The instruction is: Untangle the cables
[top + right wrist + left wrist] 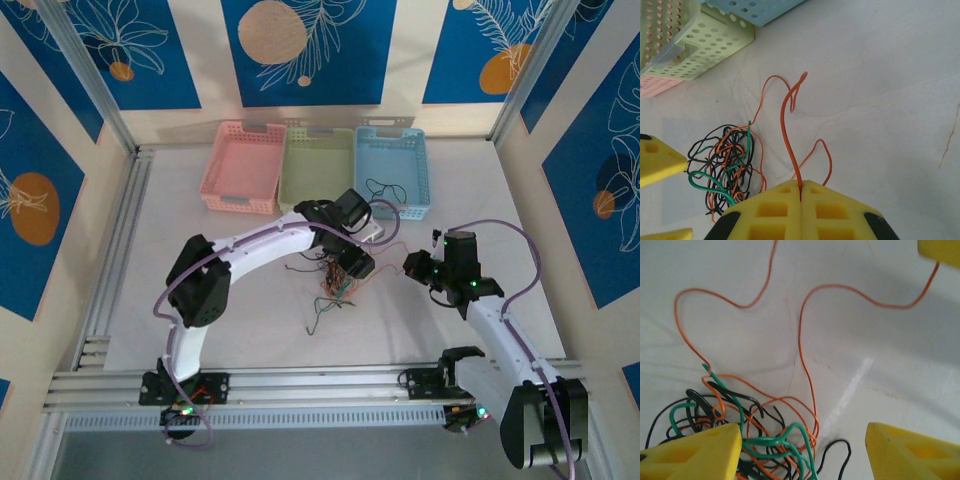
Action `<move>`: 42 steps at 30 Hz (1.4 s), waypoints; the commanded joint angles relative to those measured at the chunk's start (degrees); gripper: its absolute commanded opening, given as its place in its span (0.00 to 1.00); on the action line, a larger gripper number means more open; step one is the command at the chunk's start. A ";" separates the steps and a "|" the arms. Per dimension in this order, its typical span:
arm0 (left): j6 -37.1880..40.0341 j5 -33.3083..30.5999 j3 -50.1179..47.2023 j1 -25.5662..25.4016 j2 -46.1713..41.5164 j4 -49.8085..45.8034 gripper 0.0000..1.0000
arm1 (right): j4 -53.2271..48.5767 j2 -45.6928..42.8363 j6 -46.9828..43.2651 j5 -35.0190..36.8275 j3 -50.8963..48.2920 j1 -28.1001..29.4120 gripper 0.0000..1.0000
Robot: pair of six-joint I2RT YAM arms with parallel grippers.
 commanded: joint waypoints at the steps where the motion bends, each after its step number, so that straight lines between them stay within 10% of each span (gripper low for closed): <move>1: 3.72 -0.19 5.78 -0.40 3.59 -5.98 0.67 | 0.09 -0.40 0.14 0.04 0.38 0.20 0.00; 32: 8.72 -6.68 2.72 -0.32 4.34 -3.75 0.63 | 0.12 -0.37 0.20 -0.12 0.28 -0.06 0.00; 42: 8.90 -4.90 0.67 -0.33 4.13 -2.70 0.23 | 0.21 -0.37 0.20 -0.26 0.28 -0.15 0.00</move>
